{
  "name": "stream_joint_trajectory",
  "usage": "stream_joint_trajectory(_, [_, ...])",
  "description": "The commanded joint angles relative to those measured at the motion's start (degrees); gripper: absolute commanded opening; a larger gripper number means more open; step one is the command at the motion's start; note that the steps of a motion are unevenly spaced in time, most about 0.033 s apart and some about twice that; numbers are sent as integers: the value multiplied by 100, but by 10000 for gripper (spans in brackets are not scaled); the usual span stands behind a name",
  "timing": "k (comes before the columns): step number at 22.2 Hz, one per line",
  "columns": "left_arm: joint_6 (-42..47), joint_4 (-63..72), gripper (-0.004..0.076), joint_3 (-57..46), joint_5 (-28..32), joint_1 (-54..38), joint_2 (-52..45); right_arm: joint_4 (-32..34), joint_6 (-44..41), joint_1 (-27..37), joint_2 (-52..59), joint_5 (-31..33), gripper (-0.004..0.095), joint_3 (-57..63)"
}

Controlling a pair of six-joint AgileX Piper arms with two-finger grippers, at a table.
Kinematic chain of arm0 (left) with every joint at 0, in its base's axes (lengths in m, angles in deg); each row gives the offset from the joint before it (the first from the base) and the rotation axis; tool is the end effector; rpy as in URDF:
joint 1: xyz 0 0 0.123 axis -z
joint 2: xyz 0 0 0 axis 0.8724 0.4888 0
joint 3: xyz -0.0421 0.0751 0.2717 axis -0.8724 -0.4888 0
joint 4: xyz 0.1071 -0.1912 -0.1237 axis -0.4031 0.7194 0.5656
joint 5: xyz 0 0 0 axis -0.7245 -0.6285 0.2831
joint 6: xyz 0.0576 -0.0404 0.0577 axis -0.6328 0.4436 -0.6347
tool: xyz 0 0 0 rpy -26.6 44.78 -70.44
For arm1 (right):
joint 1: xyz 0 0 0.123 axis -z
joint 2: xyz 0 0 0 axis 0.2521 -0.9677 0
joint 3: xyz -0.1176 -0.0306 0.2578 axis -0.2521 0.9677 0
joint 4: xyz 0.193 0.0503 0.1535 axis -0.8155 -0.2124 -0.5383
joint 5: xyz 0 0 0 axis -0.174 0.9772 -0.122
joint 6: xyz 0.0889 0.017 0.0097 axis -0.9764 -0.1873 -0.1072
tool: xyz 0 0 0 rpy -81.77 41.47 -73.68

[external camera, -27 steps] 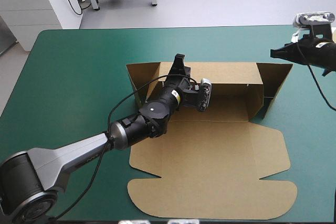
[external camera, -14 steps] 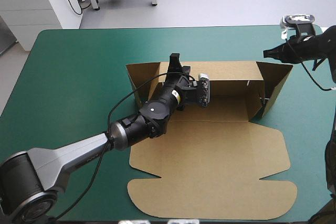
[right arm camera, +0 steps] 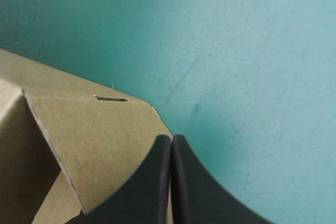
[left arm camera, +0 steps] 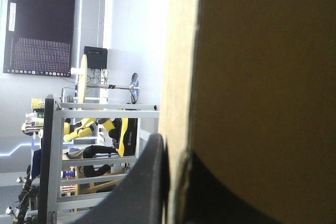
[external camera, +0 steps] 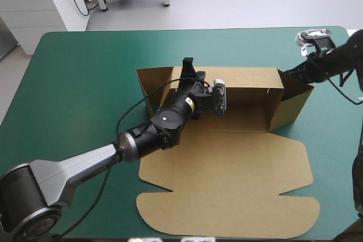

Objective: Fold the box

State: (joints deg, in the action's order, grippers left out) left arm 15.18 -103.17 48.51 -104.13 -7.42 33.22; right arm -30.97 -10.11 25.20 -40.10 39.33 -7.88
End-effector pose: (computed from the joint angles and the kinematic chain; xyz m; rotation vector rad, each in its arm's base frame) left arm 0.2690 -0.2935 0.3046 1.5047 1.2653 0.5767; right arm 0.3609 -0.0349 0.3454 -0.3538 2.5718 0.2866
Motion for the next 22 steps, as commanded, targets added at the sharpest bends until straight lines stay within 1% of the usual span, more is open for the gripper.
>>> stream_joint_trajectory(1, [191,138,-8,77,-50,39,-160,-70,196,33,560,66,-15,138])
stream_joint_trajectory(6, [191,99,-8,77,-50,39,-160,2,300,33,903,-128,-15,540])
stream_joint_trajectory(9, [421,-20,-8,88,-50,39,-160,75,300,33,950,-33,-15,652])
stream_joint_trajectory(10, [574,-91,-8,88,-50,39,-160,75,300,33,950,11,-15,664])
stream_joint_trajectory(11, [1135,-283,-8,126,-138,39,-160,112,300,33,954,24,-15,686])
stream_joint_trajectory(12, [1412,-373,-8,153,-185,39,-160,142,300,33,954,3,-15,686])
stream_joint_trajectory(13, [1906,-520,-8,233,-266,28,-171,197,224,33,954,-117,-15,698])
stream_joint_trajectory(14, [2050,-636,-8,262,-297,28,-171,197,198,33,954,-173,-15,698])
stream_joint_trajectory(19, [2122,-755,-8,327,-334,28,-171,226,184,33,954,-525,-15,698])
stream_joint_trajectory(22, [2175,-755,-8,327,-334,28,-171,274,168,33,954,-846,-15,698])
